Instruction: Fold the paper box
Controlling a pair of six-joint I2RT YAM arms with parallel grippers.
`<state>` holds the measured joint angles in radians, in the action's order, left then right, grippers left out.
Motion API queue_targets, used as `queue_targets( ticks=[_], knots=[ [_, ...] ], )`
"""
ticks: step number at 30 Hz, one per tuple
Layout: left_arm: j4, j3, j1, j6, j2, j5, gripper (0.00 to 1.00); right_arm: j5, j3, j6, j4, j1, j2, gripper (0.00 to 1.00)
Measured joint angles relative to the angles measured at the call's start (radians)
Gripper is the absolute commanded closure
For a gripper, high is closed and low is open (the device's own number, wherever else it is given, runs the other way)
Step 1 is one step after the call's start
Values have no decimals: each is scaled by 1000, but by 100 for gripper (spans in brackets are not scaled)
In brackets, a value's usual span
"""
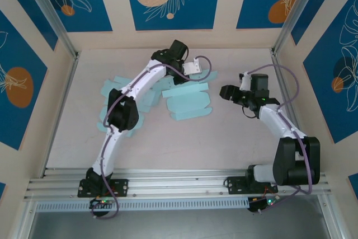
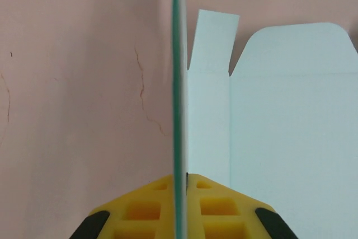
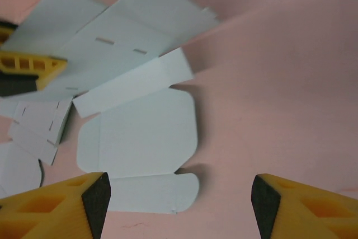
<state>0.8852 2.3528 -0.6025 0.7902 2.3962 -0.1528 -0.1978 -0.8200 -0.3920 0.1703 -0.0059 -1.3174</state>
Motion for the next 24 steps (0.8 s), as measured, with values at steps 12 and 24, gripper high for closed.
queue_targets(
  ticks=[12,24],
  knots=[
    [-79,39,-20,-31,24,33,69,-106,-273,-114,111,-45,-142,31],
    [-96,82,-19,-31,121,56,89,-131,-612,-134,153,53,-489,33]
  ],
)
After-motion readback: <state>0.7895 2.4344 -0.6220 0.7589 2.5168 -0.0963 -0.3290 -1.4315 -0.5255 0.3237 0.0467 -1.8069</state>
